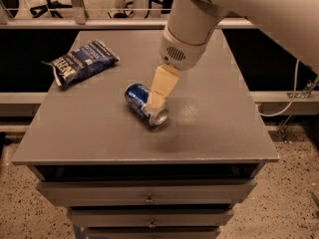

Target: Place pepsi can upright

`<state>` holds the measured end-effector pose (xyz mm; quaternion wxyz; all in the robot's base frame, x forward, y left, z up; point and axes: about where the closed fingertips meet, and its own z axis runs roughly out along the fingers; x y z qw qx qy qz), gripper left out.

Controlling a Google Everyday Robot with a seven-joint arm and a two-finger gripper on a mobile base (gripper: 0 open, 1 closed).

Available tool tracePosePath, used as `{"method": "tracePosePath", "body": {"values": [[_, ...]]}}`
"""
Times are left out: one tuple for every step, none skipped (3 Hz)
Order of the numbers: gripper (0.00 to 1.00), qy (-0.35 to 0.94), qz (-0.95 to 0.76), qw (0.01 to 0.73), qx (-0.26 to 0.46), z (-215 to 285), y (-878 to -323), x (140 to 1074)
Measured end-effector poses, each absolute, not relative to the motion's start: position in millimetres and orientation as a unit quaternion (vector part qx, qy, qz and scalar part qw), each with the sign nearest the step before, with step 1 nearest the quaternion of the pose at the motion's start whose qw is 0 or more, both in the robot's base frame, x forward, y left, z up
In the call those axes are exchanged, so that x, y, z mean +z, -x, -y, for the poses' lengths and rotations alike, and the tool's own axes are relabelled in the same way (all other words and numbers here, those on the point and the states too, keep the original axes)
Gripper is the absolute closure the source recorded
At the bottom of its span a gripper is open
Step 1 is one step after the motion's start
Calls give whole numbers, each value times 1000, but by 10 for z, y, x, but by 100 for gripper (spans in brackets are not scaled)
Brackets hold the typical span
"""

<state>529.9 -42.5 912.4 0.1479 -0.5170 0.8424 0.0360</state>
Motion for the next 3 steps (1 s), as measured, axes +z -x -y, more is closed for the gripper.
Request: {"method": "tracePosePath", "body": {"values": [[0,506,-850,145,36,104,-5379,8935],[0,488,-863,129,28,-94,-5498,8675],[0,468,-877,108,11,-222,-5613,8411]]}}
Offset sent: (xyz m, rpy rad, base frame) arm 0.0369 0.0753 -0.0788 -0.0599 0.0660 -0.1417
